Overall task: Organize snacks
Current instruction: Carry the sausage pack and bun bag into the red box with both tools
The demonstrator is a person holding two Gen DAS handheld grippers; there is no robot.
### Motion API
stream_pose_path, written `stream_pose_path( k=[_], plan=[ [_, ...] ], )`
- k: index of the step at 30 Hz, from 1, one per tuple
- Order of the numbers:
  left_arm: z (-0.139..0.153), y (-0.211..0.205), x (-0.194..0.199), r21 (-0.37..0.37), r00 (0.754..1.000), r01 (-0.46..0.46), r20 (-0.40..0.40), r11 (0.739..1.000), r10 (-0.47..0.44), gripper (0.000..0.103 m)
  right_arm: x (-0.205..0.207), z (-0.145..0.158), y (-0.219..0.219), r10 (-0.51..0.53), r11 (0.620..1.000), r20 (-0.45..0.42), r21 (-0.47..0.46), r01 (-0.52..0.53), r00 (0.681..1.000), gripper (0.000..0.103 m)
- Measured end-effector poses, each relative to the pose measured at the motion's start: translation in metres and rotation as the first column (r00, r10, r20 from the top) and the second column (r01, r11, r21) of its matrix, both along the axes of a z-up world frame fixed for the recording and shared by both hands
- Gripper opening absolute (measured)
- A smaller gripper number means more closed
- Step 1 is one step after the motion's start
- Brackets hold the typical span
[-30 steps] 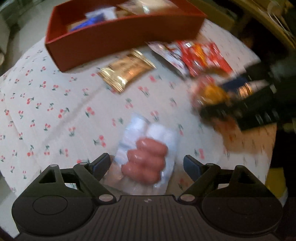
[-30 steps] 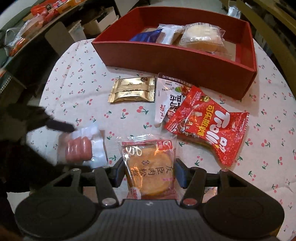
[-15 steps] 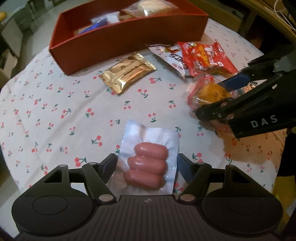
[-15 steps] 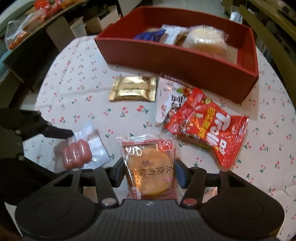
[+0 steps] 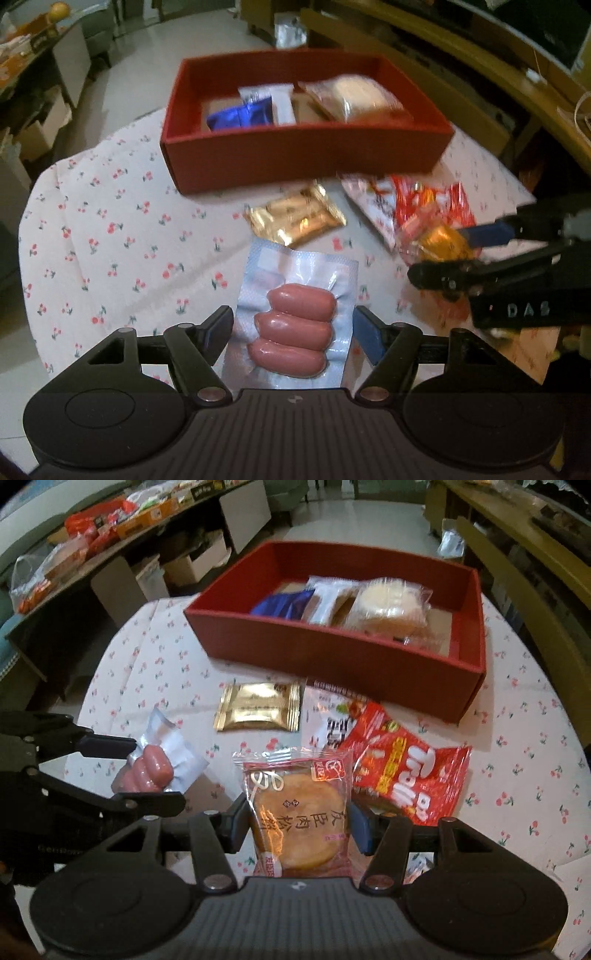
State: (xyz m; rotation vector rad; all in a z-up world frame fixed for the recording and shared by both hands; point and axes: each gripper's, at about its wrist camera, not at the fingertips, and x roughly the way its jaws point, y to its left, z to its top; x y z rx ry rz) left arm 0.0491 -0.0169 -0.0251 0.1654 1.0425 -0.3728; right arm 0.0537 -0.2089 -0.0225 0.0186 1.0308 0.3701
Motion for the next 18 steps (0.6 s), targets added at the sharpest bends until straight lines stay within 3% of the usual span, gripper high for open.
stream_pose_path(
  k=[18],
  plan=[
    [0.041, -0.014, 0.063, -0.138, 0.990, -0.076, 0.110, 0.988, 0.092, 0.076, 0.045, 0.040, -0.020, -0.159, 0.985, 0.116, 0.089, 0.150, 0.980, 0.065]
  ],
)
